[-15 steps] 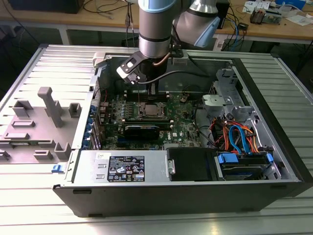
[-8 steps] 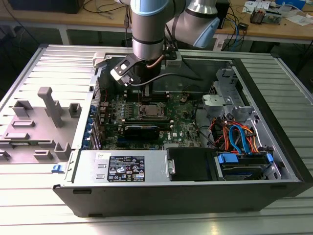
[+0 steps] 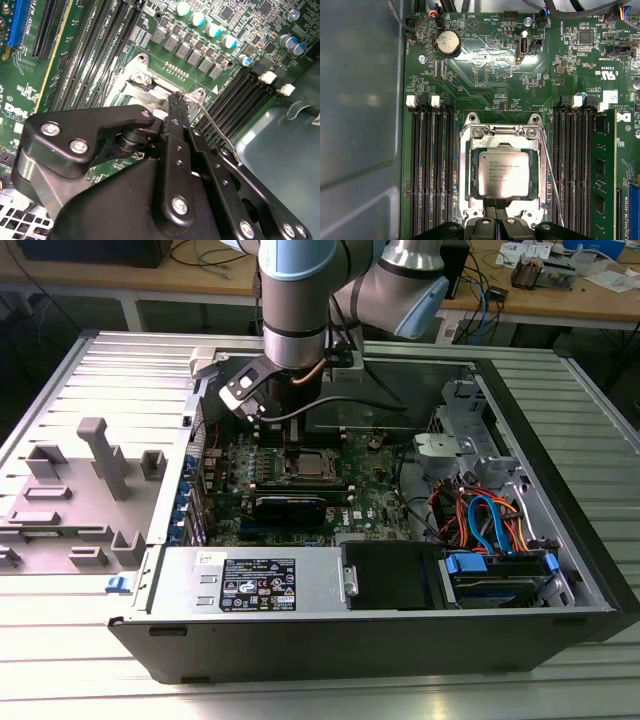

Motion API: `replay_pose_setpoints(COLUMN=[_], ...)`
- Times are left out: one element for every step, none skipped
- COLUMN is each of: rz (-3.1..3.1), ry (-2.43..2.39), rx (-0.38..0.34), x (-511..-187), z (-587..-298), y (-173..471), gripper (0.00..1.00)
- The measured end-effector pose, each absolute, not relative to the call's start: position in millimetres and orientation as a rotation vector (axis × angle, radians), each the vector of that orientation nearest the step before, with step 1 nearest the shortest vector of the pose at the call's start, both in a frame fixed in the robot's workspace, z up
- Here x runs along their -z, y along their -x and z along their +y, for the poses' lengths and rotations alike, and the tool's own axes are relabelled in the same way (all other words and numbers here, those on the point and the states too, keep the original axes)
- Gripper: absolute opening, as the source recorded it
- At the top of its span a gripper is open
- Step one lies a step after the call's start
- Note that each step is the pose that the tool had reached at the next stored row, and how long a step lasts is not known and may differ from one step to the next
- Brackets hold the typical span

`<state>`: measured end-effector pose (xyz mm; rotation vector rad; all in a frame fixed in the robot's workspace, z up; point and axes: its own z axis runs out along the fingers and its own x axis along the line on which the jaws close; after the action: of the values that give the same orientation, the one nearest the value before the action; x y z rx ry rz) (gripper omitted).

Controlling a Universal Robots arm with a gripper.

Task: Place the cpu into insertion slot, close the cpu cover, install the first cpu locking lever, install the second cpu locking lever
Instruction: 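Close the cpu cover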

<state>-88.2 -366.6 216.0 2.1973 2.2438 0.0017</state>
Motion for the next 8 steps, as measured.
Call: replay_pose_setpoints(rz=[2.244, 2.244, 2.244, 2.244, 2.244, 2.244, 2.244, 2.244], ry=[-2.197, -2.197, -2.197, -2.197, -2.197, -2.197, -2.197, -2.197], rx=[-0.002, -0.002, -0.002, -0.002, -0.002, -0.002, -0.002, -0.002], x=[-215.9, -215.9, -215.7, -215.6, -215.6, -215.4, -215.3, -215.3], z=[-366.6, -366.6, -366.6, -366.6, -366.6, -366.6, -366.6, -366.6], y=[88.3, 88.5, 88.8, 89.0, 89.2, 89.5, 90.0, 90.3], gripper=[0.11, 0.11, 0.11, 0.11, 0.11, 0.11, 0.11, 0.11])
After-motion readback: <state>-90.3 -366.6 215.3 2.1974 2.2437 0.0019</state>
